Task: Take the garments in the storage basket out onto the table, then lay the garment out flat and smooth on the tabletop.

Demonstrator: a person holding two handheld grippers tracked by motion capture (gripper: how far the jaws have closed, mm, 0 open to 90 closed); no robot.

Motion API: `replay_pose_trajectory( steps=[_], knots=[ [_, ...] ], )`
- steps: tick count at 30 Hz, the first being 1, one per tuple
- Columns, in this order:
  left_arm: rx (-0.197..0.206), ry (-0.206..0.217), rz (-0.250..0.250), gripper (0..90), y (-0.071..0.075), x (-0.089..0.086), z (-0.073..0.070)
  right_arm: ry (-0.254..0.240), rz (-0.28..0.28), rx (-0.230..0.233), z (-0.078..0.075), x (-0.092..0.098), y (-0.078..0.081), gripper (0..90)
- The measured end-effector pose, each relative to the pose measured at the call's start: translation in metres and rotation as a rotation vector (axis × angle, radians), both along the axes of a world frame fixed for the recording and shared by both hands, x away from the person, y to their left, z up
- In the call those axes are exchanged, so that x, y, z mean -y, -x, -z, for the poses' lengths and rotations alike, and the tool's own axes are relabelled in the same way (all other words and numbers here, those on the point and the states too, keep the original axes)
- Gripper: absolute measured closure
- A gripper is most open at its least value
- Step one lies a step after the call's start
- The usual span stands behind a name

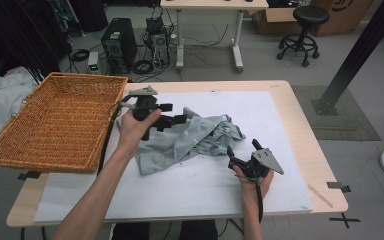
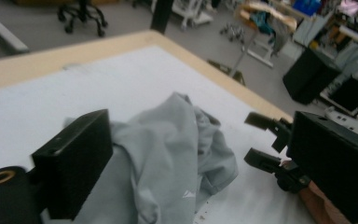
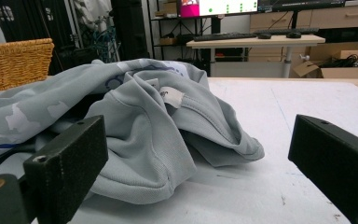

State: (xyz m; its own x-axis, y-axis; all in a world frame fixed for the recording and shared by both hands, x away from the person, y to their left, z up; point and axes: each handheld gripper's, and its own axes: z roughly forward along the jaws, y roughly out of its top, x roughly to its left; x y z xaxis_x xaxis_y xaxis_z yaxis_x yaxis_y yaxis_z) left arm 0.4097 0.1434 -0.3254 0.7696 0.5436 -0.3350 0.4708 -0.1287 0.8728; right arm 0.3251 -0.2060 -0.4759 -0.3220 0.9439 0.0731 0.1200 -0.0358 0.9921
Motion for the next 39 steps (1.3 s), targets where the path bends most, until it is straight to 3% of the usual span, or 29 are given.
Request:
replay_pose_trajectory(
  steps=[2,3,4,6,7,11,13,15,18,26,28,32,33,34,36,38,39],
  knots=[
    [0.054,0.0,-0.012,1.8,0.011,-0.015,-0.006,0.006,0.001,-0.007,0.0,0.0,-0.001,4.3],
    [0.087,-0.024,-0.027,0.2,0.015,-0.021,-0.009,0.011,0.001,-0.006,0.0,-0.001,-0.001,4.4],
    [0.087,-0.024,-0.027,0.2,0.015,-0.021,-0.009,0.012,0.001,-0.006,0.0,-0.001,0.0,4.4],
    [0.085,-0.038,-0.033,0.2,0.018,-0.026,-0.011,0.011,0.002,-0.007,0.0,-0.001,-0.001,4.4],
    [0.061,-0.039,-0.031,0.2,0.019,-0.029,-0.011,0.01,0.002,-0.008,0.0,-0.001,-0.001,4.4],
    [0.049,-0.011,-0.015,0.2,0.022,-0.035,-0.008,0.006,0.001,-0.005,0.0,0.0,0.0,4.5],
    [0.027,-0.019,-0.056,0.2,0.021,-0.036,-0.007,0.01,-0.004,0.0,0.0,0.0,0.0,4.5],
    [0.006,-0.022,-0.069,0.2,0.022,-0.036,-0.006,0.014,-0.006,-0.004,0.0,-0.001,0.0,4.4],
    [0.009,-0.006,-0.064,0.2,0.021,-0.035,-0.005,0.016,-0.006,-0.002,0.0,-0.001,0.0,4.4],
    [-0.018,-0.023,-0.072,1.5,0.007,-0.034,0.003,0.018,-0.009,-0.008,0.0,-0.001,-0.001,4.0],
    [-0.022,-0.04,-0.104,6.4,-0.001,-0.035,0.006,0.019,-0.009,-0.007,0.0,-0.001,-0.001,5.3],
    [-0.029,-0.053,-0.087,12.9,-0.005,-0.033,0.011,-0.008,-0.021,-0.011,-0.001,0.001,-0.001,13.1],
    [-0.033,-0.064,-0.087,13.8,-0.007,-0.033,0.015,-0.078,-0.04,-0.086,-0.003,-0.001,-0.002,15.2],
    [-0.033,-0.064,-0.087,14.9,-0.007,-0.033,0.015,-0.078,-0.04,-0.086,-0.003,-0.001,-0.002,15.2],
    [-0.035,-0.042,-0.086,17.9,-0.009,-0.035,0.019,-0.067,-0.078,-0.133,-0.006,-0.014,-0.002,25.5],
    [-0.043,-0.032,-0.082,18.8,-0.009,-0.035,0.02,-0.051,-0.059,-0.188,-0.006,-0.028,-0.004,33.4],
    [-0.045,-0.027,-0.075,18.8,-0.009,-0.034,0.02,-0.066,-0.046,-0.229,-0.005,-0.036,-0.006,37.9]
  ],
)
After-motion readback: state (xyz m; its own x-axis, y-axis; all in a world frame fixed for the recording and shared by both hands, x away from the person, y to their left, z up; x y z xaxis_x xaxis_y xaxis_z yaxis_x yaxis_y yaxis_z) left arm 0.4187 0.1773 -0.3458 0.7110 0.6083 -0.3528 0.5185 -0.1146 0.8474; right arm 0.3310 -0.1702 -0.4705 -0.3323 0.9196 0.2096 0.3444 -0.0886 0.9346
